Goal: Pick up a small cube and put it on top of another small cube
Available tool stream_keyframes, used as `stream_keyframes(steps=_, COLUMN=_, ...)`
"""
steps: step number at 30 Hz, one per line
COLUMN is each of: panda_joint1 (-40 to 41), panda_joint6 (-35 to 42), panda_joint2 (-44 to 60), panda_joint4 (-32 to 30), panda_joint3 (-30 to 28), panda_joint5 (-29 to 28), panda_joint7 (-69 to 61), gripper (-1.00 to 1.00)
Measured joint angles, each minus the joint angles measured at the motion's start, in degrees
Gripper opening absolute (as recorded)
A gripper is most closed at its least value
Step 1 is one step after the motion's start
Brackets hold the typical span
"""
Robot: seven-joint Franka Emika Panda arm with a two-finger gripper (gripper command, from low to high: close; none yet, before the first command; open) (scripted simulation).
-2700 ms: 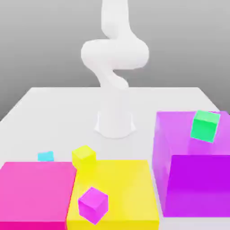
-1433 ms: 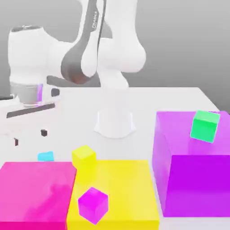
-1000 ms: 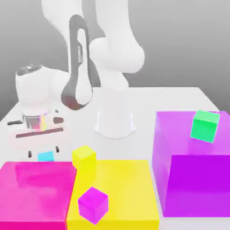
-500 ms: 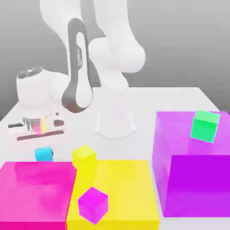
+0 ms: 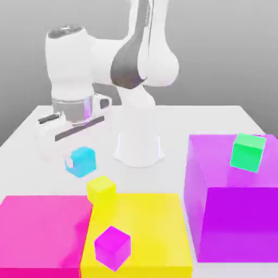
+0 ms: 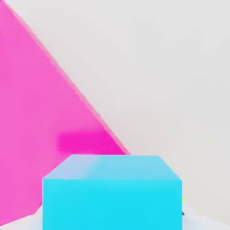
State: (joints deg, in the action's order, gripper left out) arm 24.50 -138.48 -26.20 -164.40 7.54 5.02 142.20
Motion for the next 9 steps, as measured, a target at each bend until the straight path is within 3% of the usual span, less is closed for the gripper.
stream_keyframes(steps=6, panda_joint1=-0.9, panda_joint6=-10.8, panda_joint2=8.6, panda_joint4=-2.3, panda_joint3=1.2, panda_joint5=-0.2, panda_joint7=-0.9, gripper=-1.0)
stream_keyframes(steps=7, panda_joint1=-0.8, panda_joint6=-12.2, panda_joint2=9.7, panda_joint4=-2.6, panda_joint3=1.3, panda_joint5=-0.2, panda_joint7=-0.9, gripper=1.0)
stream_keyframes(steps=9, panda_joint1=-0.8, panda_joint6=-12.2, panda_joint2=9.7, panda_joint4=-2.6, panda_joint3=1.3, panda_joint5=-0.2, panda_joint7=-0.9, gripper=1.0)
